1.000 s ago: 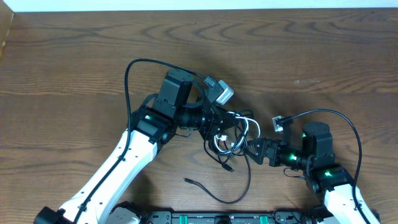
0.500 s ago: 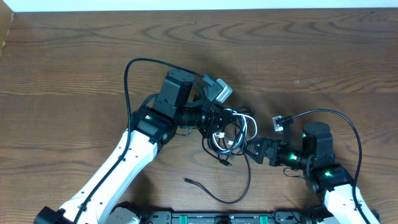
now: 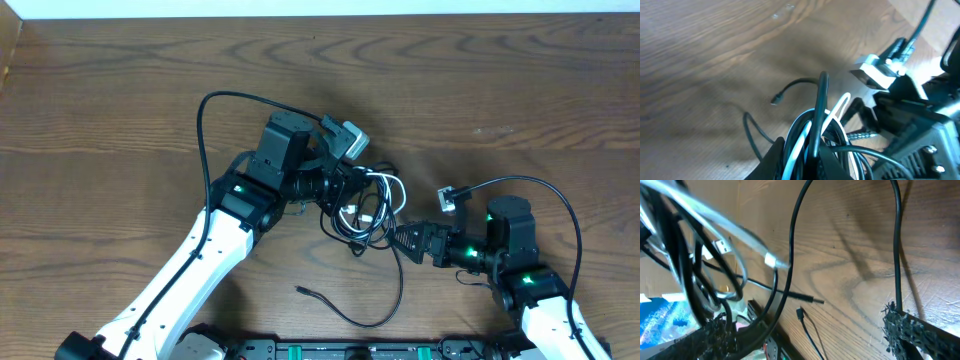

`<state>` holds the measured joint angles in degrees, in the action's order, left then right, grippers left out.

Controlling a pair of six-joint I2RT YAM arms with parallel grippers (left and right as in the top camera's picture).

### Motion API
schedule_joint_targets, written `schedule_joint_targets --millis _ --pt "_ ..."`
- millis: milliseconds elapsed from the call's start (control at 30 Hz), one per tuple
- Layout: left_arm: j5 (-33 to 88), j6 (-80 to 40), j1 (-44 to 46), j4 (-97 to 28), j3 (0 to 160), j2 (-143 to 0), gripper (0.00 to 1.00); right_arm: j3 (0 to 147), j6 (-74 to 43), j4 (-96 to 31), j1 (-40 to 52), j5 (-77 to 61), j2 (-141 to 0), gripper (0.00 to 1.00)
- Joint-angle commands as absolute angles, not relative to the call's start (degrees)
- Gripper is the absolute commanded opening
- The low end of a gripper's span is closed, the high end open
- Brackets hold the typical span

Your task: Untangle cables

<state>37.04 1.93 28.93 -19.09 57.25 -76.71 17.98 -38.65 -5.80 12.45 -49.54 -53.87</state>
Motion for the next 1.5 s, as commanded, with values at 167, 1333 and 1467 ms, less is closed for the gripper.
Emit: schedule_joint_targets --millis 167,1333,1467 --pt "27.59 -5.06 28.88 -18.74 58.39 -76.73 0.14 18.63 -39.2 -5.56 12.75 -52.38 -53.15 0.99" --pt "39.7 -12.78 30.85 -16.97 58.39 -76.73 0.13 18.63 -46.72 -0.51 12.99 -37.63 -53.28 0.98" --pt "39.7 -12.78 31.94 -16.93 58.39 -76.73 0.13 18.63 -46.72 -0.45 14.41 -36.29 -53.28 0.97"
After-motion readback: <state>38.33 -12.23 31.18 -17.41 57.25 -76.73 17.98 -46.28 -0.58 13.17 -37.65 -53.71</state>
